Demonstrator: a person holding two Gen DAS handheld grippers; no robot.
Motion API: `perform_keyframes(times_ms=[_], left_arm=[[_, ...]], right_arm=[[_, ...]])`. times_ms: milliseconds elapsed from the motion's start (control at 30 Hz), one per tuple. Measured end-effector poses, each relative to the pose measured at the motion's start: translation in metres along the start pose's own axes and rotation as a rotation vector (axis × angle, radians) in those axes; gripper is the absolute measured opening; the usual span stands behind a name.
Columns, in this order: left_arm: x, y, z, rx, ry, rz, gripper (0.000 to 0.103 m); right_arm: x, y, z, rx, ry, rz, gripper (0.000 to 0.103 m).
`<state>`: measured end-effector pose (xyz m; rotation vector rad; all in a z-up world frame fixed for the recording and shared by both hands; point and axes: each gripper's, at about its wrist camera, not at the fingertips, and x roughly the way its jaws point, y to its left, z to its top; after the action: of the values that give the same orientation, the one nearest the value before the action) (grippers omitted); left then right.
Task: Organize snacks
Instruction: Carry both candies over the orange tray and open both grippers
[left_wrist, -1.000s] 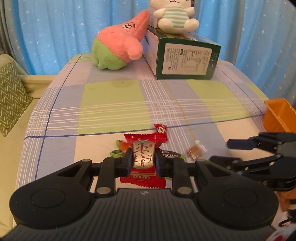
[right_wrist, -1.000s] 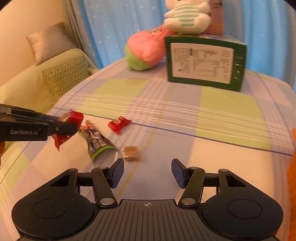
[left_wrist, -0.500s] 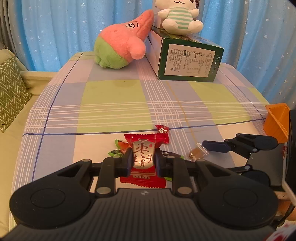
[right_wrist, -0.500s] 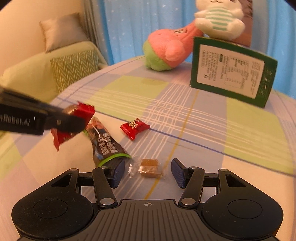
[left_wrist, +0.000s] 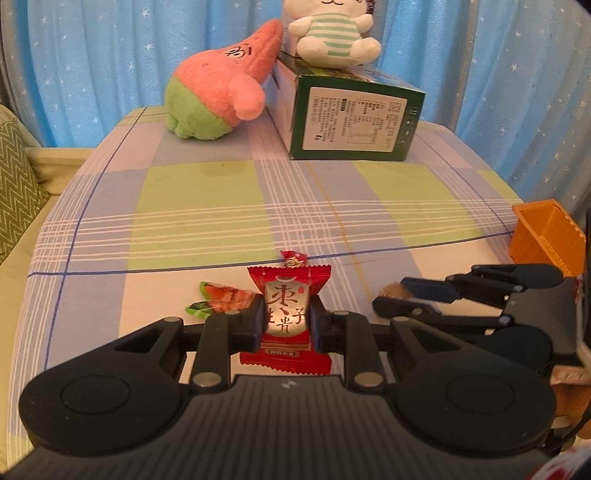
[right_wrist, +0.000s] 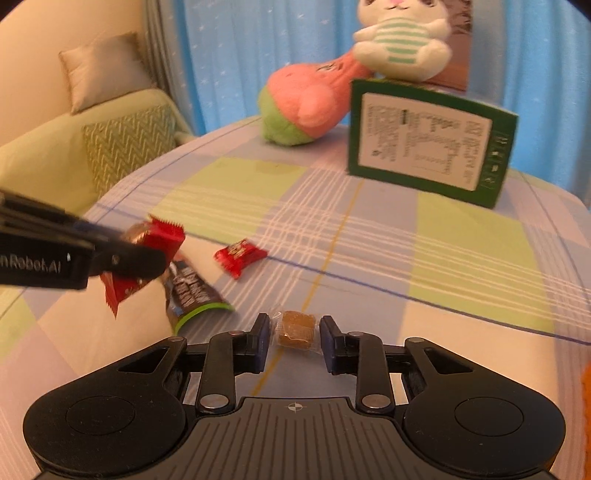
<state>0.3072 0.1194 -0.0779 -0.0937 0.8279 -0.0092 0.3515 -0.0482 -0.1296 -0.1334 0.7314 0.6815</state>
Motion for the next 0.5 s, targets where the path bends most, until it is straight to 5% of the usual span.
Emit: perform_keyframes(times_ms=[500], left_arm=[[-0.010,-0.053,0.012,0.031,-0.043,-0.109,0.022]], right_arm=[[-0.079,-0.049,0.006,0.148,-0.095,-0.122,0.030]])
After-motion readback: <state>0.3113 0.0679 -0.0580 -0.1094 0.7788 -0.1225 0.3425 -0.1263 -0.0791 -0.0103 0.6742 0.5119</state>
